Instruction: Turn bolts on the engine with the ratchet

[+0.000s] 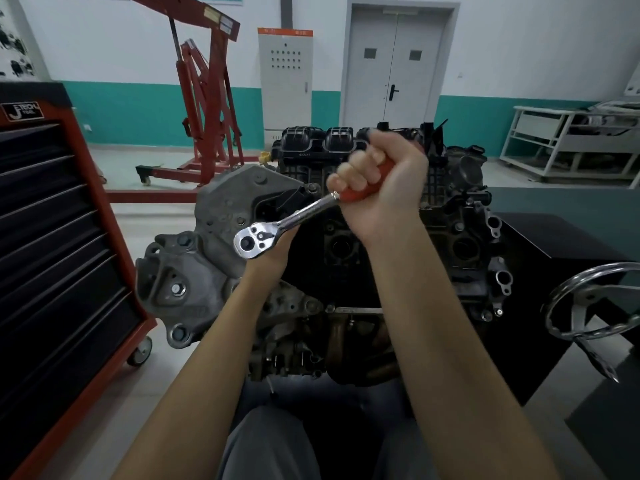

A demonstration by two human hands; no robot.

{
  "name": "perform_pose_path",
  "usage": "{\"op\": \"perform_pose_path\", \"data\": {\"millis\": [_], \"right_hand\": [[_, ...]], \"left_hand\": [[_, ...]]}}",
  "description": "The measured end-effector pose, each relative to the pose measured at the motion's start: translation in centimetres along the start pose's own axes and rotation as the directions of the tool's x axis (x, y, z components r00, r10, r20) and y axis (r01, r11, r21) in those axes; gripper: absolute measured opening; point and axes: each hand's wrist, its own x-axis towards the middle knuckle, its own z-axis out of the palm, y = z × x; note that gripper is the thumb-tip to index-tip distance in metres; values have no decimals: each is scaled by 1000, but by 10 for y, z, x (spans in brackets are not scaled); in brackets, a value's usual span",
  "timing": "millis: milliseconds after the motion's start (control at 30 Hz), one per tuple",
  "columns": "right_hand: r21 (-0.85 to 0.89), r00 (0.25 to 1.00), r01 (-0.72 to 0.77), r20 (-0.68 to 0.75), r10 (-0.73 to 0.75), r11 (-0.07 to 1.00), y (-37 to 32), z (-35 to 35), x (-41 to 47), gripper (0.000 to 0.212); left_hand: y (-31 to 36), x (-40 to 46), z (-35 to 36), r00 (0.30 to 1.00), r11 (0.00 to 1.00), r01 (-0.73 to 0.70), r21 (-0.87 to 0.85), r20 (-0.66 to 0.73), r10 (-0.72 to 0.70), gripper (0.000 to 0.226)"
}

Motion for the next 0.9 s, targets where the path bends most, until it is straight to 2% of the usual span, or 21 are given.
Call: {"op": "perform_pose_path", "data": {"millis": [33, 100, 167, 267, 367, 433, 533, 600, 667, 733, 833, 900], "right_hand": [[57, 998, 67, -21, -66, 996, 5, -8, -12, 35], [174, 983, 178, -74, -167, 968, 19, -25, -41, 32], [270, 967, 250, -125, -224, 930, 37, -37, -68, 33], [324, 950, 306, -169, -264, 895, 56, -46, -89, 34], [279, 956, 291, -124, -267, 915, 46, -45, -80, 38], [219, 974, 226, -77, -214, 949, 27, -38, -60, 39], [68, 997, 72, -3, -72, 995, -1, -18, -20, 36], [-27, 999, -34, 21, 35, 999, -11, -3, 2, 41], [-66, 997, -78, 19, 80, 995, -13, 5, 14, 43], [-23, 999, -48, -10, 47, 999, -8, 3, 9, 42], [128, 990, 121, -92, -110, 984, 10, -18, -25, 39], [238, 971, 224, -136, -195, 945, 28, -33, -55, 39]], "left_hand": [[0, 1, 2, 997, 995, -80, -65, -23, 79, 50], [4, 1, 3, 974, 972, -225, -73, 7, 226, 54], [10, 1, 4, 955, 953, -291, -83, 36, 294, 60], [12, -4, 5, 957, 955, -286, -74, 28, 289, 68], [10, -3, 5, 963, 962, -268, -58, 19, 269, 64], [5, 2, 3, 973, 972, -231, -40, 2, 232, 57], [-8, 7, 4, 984, 982, -177, -66, -13, 177, 33], [-7, 5, 6, 982, 981, -187, -44, -5, 187, 33], [-3, 3, 7, 980, 980, -199, -30, -2, 199, 40], [0, 2, 8, 985, 983, -174, -52, -4, 174, 42], [-1, 5, 5, 983, 981, -182, -68, -11, 181, 42], [5, 3, 5, 973, 971, -229, -71, 28, 231, 59]]}}
